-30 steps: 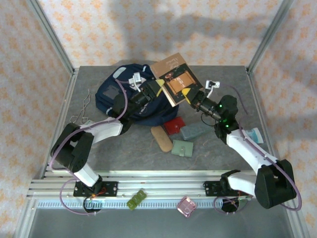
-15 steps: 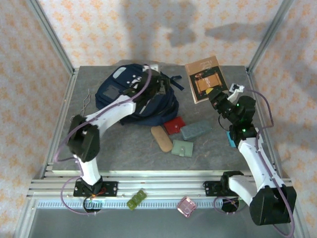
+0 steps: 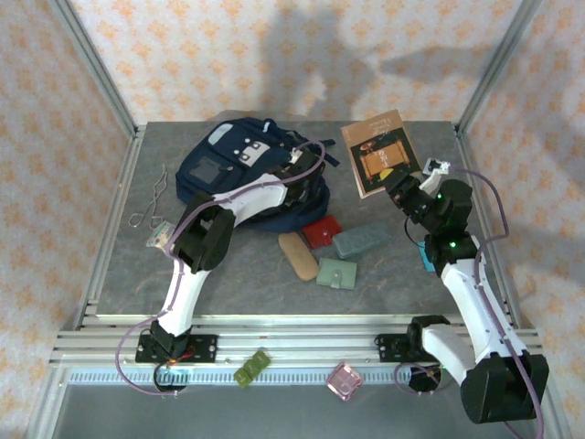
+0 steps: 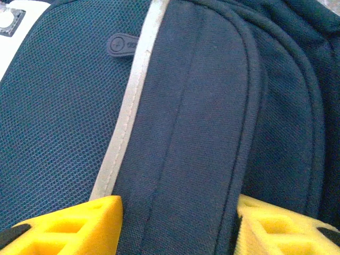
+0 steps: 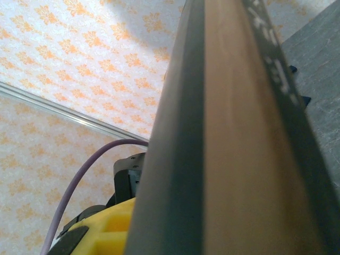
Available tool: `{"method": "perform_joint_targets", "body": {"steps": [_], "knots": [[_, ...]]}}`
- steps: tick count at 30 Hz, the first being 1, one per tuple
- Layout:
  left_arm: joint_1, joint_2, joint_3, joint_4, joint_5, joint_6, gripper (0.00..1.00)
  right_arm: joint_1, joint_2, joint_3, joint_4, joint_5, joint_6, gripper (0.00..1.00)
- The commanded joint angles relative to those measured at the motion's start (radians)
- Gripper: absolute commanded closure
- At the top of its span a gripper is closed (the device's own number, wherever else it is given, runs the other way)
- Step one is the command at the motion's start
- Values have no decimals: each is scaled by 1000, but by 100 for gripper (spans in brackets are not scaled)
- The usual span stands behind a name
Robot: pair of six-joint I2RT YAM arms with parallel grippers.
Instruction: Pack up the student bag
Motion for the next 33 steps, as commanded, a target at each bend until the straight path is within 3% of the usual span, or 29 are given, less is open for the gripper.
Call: {"method": "perform_joint_targets", "body": {"steps": [1, 6, 7, 21, 27, 33], "knots": [[-5, -2, -18, -19, -56, 41, 52, -3, -6, 28, 101, -5, -14, 100], [-18, 22, -31, -26, -85, 68, 95, -3, 7, 26, 112, -9, -5, 100], [-17, 21, -24, -34, -94, 69, 100, -3, 11, 27, 112, -9, -5, 100], [47, -178, 319, -200, -71, 129, 100, 16, 108, -24, 69, -78, -58, 100], [81, -265, 339, -182, -105, 161, 100, 152, 235, 3, 185, -149, -52, 100], [105, -363, 271, -98, -29, 146, 100, 268, 402, 52, 322, -175, 3, 100]]}}
